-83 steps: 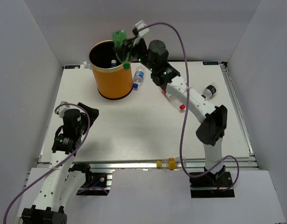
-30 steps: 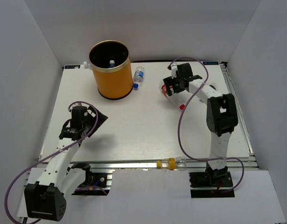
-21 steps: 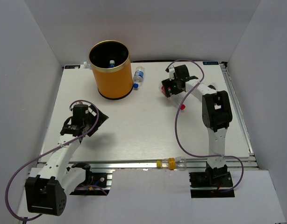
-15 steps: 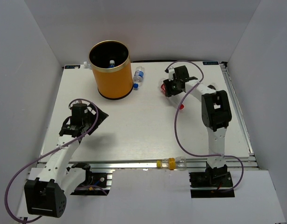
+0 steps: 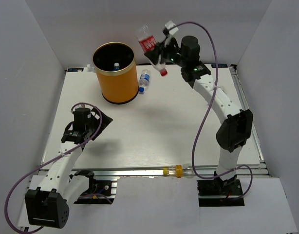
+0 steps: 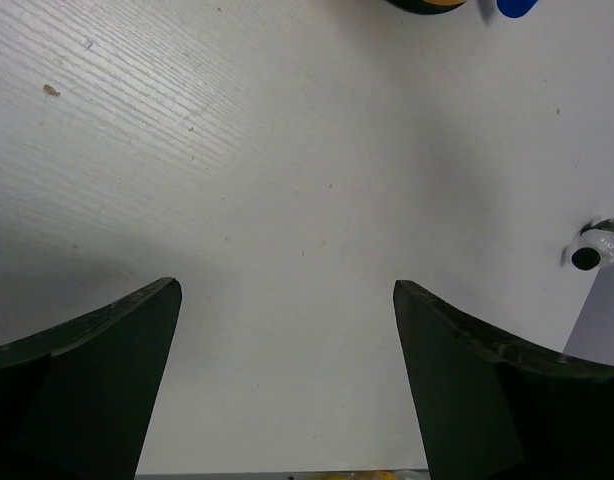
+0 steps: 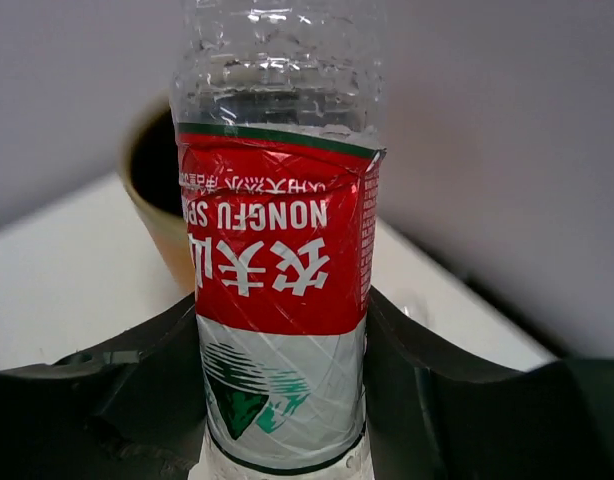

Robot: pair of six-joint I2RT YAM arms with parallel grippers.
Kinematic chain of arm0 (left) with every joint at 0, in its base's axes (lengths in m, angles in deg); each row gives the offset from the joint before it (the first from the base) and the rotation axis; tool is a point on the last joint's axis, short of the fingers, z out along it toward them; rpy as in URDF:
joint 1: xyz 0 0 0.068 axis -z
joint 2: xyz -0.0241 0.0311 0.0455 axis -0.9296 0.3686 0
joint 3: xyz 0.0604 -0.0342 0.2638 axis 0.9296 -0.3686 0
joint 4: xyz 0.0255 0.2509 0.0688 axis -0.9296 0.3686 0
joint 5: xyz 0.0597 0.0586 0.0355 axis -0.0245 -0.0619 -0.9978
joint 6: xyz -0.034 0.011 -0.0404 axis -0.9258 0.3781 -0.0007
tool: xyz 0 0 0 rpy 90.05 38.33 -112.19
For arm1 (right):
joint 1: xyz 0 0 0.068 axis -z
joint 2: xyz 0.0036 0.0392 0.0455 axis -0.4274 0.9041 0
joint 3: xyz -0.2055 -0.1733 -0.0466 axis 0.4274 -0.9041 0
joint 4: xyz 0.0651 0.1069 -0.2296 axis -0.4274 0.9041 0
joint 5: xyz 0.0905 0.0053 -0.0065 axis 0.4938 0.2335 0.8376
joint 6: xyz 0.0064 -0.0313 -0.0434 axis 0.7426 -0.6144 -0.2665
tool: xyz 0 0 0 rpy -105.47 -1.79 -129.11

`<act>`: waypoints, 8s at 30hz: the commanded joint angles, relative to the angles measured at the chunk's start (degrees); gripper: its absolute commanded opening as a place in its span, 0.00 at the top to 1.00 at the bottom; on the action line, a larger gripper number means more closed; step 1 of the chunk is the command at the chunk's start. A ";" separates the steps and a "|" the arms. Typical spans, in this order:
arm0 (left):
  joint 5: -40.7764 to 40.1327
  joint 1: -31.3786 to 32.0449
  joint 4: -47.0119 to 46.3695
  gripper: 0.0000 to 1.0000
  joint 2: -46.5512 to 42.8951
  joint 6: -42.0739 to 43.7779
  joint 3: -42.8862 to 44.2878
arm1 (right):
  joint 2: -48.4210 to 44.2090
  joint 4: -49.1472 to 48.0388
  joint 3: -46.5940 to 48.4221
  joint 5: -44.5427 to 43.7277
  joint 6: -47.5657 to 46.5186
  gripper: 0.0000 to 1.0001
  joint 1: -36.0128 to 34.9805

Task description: Put the plastic bottles in the bin

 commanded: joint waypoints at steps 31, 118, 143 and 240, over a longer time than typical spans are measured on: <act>3.67 0.16 -5.04 0.02 -1.76 2.76 -0.87 | 39.13 -55.12 36.45 -27.72 11.51 0.11 -15.58; 1.64 0.25 1.55 0.02 -3.16 6.54 6.17 | 31.63 -29.25 34.94 -22.00 -4.51 0.48 -14.26; 1.21 0.25 2.87 0.02 -4.65 7.07 5.81 | 23.23 -22.21 29.17 -15.95 -7.65 0.11 -14.87; 8.59 0.25 0.14 0.02 -6.85 6.63 0.80 | -34.11 -22.98 -37.49 -38.71 -8.34 1.00 -26.12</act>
